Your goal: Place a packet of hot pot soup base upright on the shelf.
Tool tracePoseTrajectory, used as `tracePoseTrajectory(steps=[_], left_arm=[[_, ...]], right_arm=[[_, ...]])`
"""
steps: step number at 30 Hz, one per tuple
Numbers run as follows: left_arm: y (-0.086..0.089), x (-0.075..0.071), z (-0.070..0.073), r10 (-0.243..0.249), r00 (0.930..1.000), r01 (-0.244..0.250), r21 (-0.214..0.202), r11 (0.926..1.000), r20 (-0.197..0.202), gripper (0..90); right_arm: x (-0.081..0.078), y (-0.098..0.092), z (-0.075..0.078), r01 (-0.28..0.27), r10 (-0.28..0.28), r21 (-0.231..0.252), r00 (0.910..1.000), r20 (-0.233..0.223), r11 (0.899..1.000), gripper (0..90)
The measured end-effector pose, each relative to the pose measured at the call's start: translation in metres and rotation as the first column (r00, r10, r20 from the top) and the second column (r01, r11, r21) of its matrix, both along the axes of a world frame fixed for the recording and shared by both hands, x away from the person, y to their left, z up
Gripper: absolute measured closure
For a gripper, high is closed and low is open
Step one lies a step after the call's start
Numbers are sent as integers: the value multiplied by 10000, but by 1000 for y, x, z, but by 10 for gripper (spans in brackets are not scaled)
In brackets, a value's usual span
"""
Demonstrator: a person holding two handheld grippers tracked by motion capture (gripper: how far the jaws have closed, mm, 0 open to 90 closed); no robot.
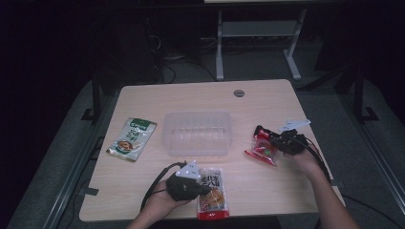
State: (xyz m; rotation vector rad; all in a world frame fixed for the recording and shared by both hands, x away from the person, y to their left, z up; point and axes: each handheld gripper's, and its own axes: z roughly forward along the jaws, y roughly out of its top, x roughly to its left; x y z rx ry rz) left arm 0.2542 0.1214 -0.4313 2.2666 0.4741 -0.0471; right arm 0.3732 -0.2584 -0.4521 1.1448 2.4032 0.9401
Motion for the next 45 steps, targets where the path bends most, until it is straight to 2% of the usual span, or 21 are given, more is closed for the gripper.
tracePoseTrajectory(steps=[12, 17, 18, 21, 23, 27, 36, 39, 42, 45], left_arm=[[1, -1, 2, -59, 10000, 59, 6, 10000, 45, 896], [1, -1, 1, -93, 10000, 93, 12, 10000, 31, 896], [1, -1, 1, -61, 10000, 61, -15, 10000, 16, 896], [1, -1, 1, -48, 10000, 48, -27, 10000, 4, 896], [1, -1, 1, -54, 10000, 54, -33, 10000, -3, 896], [1, -1, 1, -73, 10000, 73, -19, 10000, -1, 896], [2, -1, 2, -149, 9999, 148, 61, 9999, 26, 896], [2, -1, 2, -173, 9998, 172, 62, 9998, 52, 896], [2, -1, 2, -168, 9998, 168, 58, 9998, 53, 896], [3, -1, 2, -118, 9999, 118, 9, 9999, 64, 896]], right_arm=[[-18, 8, 3, -642, 638, -68, 9970, -426, 9979, 898], [-18, 10, 6, -668, 664, -206, 9976, -203, 9976, 897], [-15, 14, 8, -664, 664, -19, 9978, -1, 9978, 897], [-10, 19, 8, -770, 771, -64, 9970, 54, 9970, 897], [-9, 22, 5, -848, 846, -268, 9964, -82, 9960, 898], [-10, 22, 4, -890, 887, -146, 9958, -208, 9959, 898], [-20, 33, 5, -1521, 1515, -306, 9882, -208, 9879, 898], [-22, 37, 7, -1632, 1626, -510, 9866, -165, 9853, 898], [-24, 41, 7, -1776, 1773, -390, 9841, -100, 9833, 898], [-23, 48, 8, -1891, 1890, -623, 9820, -64, 9800, 898]])
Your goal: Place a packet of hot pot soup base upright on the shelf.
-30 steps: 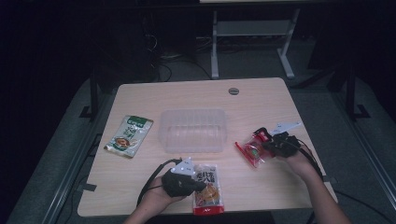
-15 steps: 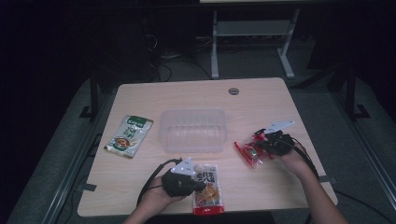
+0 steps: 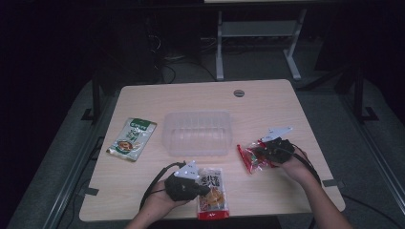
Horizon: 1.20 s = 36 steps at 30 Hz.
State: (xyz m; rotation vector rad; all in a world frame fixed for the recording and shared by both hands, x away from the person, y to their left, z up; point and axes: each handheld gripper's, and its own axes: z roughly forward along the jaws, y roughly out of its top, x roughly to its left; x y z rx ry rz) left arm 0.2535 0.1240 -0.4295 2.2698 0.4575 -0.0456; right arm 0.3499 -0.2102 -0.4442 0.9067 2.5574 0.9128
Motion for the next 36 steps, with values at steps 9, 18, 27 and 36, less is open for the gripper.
tracePoseTrajectory(steps=[9, 18, 27, 36], left_arm=[[-1, 0, -1, -60, 10000, 61, 89, 9999, -42, 896], [0, 0, -1, -69, 10000, 69, 131, 9999, -45, 896], [-1, 0, 0, 32, 10000, -32, 42, 10000, -81, 896], [-12, 10, 5, 38, 10000, -38, -57, 10000, -14, 896]], right_arm=[[0, -1, -2, -92, 108, 382, 9991, -406, 9992, 900], [-13, 9, -1, -906, 926, 389, 9943, -529, 9951, 900], [-40, 19, 0, -1855, 1894, 540, 9787, -787, 9812, 900], [-65, 16, -1, -2408, 2480, 826, 9644, -920, 9671, 899]])
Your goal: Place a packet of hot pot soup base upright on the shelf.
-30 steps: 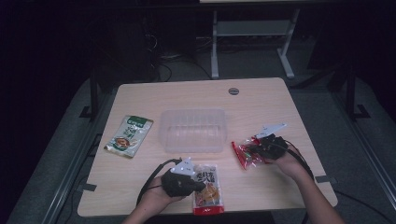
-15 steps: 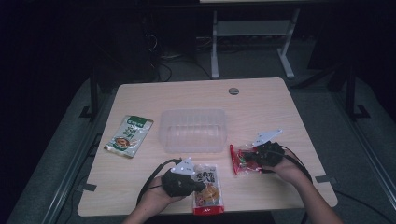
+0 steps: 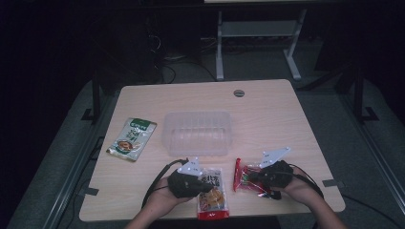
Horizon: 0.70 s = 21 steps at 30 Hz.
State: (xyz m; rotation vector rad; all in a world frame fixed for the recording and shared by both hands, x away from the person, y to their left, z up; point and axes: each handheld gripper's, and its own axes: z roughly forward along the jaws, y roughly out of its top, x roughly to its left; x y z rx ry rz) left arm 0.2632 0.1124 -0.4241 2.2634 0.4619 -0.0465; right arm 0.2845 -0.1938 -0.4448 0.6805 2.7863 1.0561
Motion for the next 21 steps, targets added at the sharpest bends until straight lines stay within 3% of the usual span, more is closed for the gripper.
tracePoseTrajectory(steps=[6, 10, 18, 19, 20, 21], left_arm=[[-17, 15, 5, -108, 9993, 107, 5, 9999, 355, 896], [-36, 28, 5, -273, 9982, 269, 75, 9996, 541, 897], [-64, 42, -2, -499, 9963, 484, 229, 9986, 698, 897], [-71, 46, -4, -600, 9957, 580, 298, 9979, 710, 897], [-71, 46, -4, -600, 9957, 580, 298, 9979, 710, 897], [-76, 49, -7, -643, 9951, 615, 390, 9973, 747, 897]], right_arm=[[2, -7, 8, 543, -552, 338, 9981, 270, 9980, 896], [1, -17, 13, 1069, -1089, 440, 9930, 453, 9933, 808], [-11, -39, 14, 2168, -2185, 476, 9753, 337, 9751, 650], [-13, -46, 14, 2570, -2585, 531, 9657, 235, 9650, 593], [-13, -46, 14, 2570, -2585, 531, 9657, 235, 9650, 593], [-14, -51, 13, 2840, -2855, 517, 9581, 246, 9574, 545]])
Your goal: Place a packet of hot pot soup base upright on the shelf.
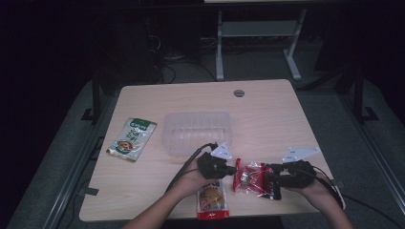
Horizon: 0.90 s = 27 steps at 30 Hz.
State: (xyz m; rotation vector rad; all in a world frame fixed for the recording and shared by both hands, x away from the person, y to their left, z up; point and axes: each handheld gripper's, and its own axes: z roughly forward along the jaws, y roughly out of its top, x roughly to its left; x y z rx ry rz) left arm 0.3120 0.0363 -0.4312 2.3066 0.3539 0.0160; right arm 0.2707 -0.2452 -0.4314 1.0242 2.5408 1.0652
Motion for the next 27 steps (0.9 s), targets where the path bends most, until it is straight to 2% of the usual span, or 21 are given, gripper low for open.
tracePoseTrajectory(steps=[4, 9, 10, 13, 18, 19, 27], left_arm=[[-6, 6, -7, -20, 9999, 22, 106, 9999, -105, 897], [-12, 10, -14, -56, 9999, 59, 194, 9998, -153, 897], [-16, 11, -17, 17, 9998, -12, 247, 9997, -186, 897], [-18, 13, -20, -56, 9997, 67, 442, 9990, -251, 897], [-19, 13, -23, -59, 9997, 75, 657, 9978, -242, 897], [-19, 13, -23, -224, 9996, 236, 867, 9960, -145, 897], [-16, 10, -25, -136, 9989, 179, 983, 9950, -442, 897]], right_arm=[[-5, -8, 0, 487, -487, 36, 9988, 22, 9988, 481], [-12, -18, -1, 830, -830, -22, 9964, 180, 9965, 441], [-16, -23, -1, 1115, -1116, 21, 9936, 181, 9938, 421], [-19, -30, 0, 1359, -1362, 185, 9906, 147, 9905, 406], [-22, -35, 0, 1502, -1508, 301, 9884, 179, 9882, 394], [-23, -36, 0, 1551, -1556, 340, 9878, 120, 9873, 387], [-22, -37, 1, 1651, -1658, 483, 9861, 112, 9851, 339]])
